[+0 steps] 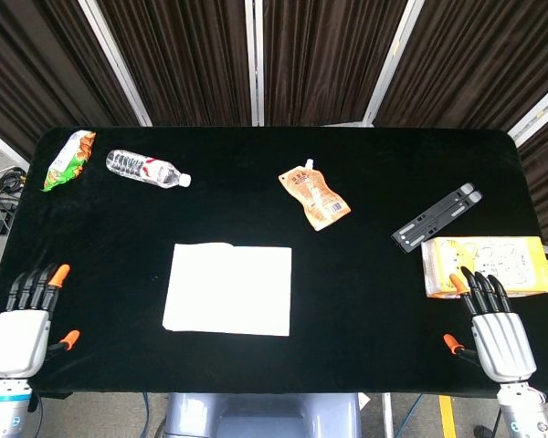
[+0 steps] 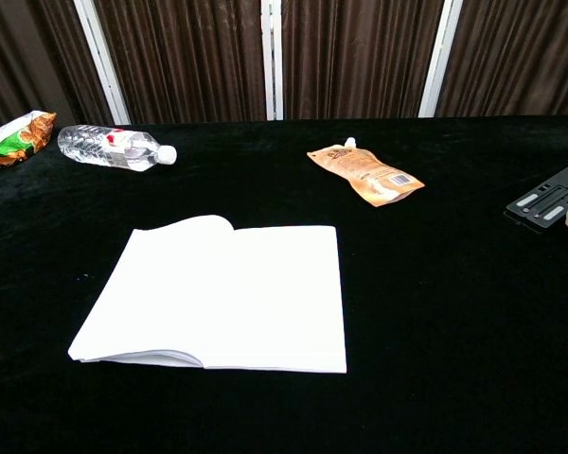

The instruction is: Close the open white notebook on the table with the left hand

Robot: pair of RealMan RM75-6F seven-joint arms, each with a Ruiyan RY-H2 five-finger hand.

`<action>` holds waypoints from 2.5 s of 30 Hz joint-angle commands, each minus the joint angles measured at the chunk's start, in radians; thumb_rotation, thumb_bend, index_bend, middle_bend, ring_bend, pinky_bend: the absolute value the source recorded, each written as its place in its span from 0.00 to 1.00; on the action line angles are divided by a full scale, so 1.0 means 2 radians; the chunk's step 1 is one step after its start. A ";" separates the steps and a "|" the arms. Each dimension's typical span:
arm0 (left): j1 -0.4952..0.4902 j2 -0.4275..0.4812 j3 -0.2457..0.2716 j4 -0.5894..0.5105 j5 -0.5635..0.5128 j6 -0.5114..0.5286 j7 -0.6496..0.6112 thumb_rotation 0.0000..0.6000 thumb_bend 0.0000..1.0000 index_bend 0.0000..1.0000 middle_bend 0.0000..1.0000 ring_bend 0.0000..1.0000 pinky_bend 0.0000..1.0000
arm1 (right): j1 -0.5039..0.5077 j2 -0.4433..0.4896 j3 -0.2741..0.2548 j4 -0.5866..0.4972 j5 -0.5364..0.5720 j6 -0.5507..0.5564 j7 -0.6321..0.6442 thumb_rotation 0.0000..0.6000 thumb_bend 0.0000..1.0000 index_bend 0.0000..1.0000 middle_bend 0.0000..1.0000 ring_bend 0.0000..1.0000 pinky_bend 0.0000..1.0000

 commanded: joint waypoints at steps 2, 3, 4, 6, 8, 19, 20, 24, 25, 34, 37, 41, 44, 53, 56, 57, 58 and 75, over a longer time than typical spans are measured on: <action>-0.013 -0.016 0.004 0.003 -0.001 -0.024 0.019 1.00 0.13 0.00 0.00 0.00 0.00 | 0.001 0.000 0.000 0.001 0.003 -0.003 0.002 1.00 0.06 0.00 0.00 0.00 0.00; -0.016 -0.021 0.004 0.003 -0.002 -0.031 0.022 1.00 0.13 0.00 0.00 0.00 0.00 | 0.001 0.001 0.001 0.000 0.004 -0.004 0.003 1.00 0.06 0.00 0.00 0.00 0.00; -0.020 -0.026 0.004 0.004 -0.003 -0.039 0.027 1.00 0.13 0.00 0.00 0.00 0.00 | 0.001 0.001 0.001 0.000 0.003 -0.003 0.004 1.00 0.06 0.00 0.00 0.00 0.00; -0.032 -0.042 0.003 0.007 -0.009 -0.060 0.046 1.00 0.14 0.00 0.00 0.00 0.00 | 0.001 0.002 0.000 -0.002 0.001 -0.002 0.005 1.00 0.06 0.00 0.00 0.00 0.00; -0.042 -0.057 0.000 0.011 -0.014 -0.075 0.062 1.00 0.17 0.00 0.00 0.00 0.00 | 0.000 0.004 0.000 -0.003 0.002 -0.001 0.008 1.00 0.06 0.00 0.00 0.00 0.00; -0.086 -0.138 -0.015 0.047 -0.067 -0.143 0.144 1.00 0.19 0.00 0.00 0.00 0.00 | 0.000 0.007 -0.003 -0.006 -0.001 -0.004 0.014 1.00 0.06 0.00 0.00 0.00 0.00; -0.089 -0.144 -0.016 0.050 -0.072 -0.146 0.151 1.00 0.19 0.00 0.00 0.00 0.00 | 0.000 0.007 -0.003 -0.006 0.000 -0.005 0.015 1.00 0.06 0.00 0.00 0.00 0.00; -0.099 -0.167 -0.018 0.061 -0.086 -0.156 0.166 1.00 0.19 0.00 0.00 0.00 0.00 | 0.001 0.009 -0.002 -0.007 0.002 -0.006 0.019 1.00 0.06 0.00 0.00 0.00 0.00; -0.101 -0.172 -0.018 0.063 -0.090 -0.159 0.170 1.00 0.19 0.00 0.00 0.00 0.00 | 0.001 0.009 -0.002 -0.007 0.002 -0.006 0.021 1.00 0.06 0.00 0.00 0.00 0.00; -0.113 -0.206 -0.012 0.079 -0.096 -0.164 0.184 1.00 0.19 0.00 0.00 0.00 0.00 | 0.000 0.013 -0.003 -0.012 -0.002 -0.004 0.026 1.00 0.06 0.00 0.00 0.00 0.00; -0.118 -0.213 -0.013 0.084 -0.097 -0.164 0.187 1.00 0.19 0.00 0.00 0.00 0.00 | 0.000 0.013 -0.004 -0.012 -0.002 -0.005 0.026 1.00 0.06 0.00 0.00 0.00 0.00; -0.124 -0.222 -0.017 0.094 -0.106 -0.170 0.192 1.00 0.19 0.00 0.00 0.00 0.00 | 0.000 0.013 -0.005 -0.014 -0.004 -0.004 0.026 1.00 0.06 0.00 0.00 0.00 0.00; -0.129 -0.228 -0.018 0.101 -0.112 -0.172 0.196 1.00 0.19 0.00 0.00 0.00 0.00 | 0.000 0.013 -0.007 -0.013 -0.006 -0.006 0.026 1.00 0.06 0.00 0.00 0.00 0.00; -0.137 -0.241 -0.016 0.119 -0.116 -0.168 0.194 1.00 0.26 0.00 0.00 0.00 0.00 | -0.001 0.013 -0.011 -0.015 -0.013 -0.005 0.025 1.00 0.06 0.00 0.00 0.00 0.00; -0.138 -0.243 -0.013 0.125 -0.108 -0.162 0.190 1.00 0.36 0.00 0.00 0.00 0.00 | -0.001 0.013 -0.011 -0.015 -0.012 -0.006 0.025 1.00 0.06 0.00 0.00 0.00 0.00; -0.139 -0.243 -0.012 0.125 -0.105 -0.160 0.187 1.00 0.39 0.00 0.00 0.00 0.00 | -0.001 0.012 -0.011 -0.014 -0.012 -0.006 0.025 1.00 0.06 0.00 0.00 0.00 0.00; -0.139 -0.243 -0.012 0.125 -0.103 -0.158 0.184 1.00 0.41 0.00 0.00 0.00 0.00 | -0.001 0.012 -0.011 -0.014 -0.012 -0.007 0.025 1.00 0.06 0.00 0.00 0.00 0.00; -0.144 -0.223 -0.004 0.075 -0.054 -0.118 0.199 1.00 0.47 0.00 0.00 0.00 0.00 | -0.002 0.011 -0.012 -0.014 -0.013 -0.007 0.022 1.00 0.06 0.00 0.00 0.00 0.00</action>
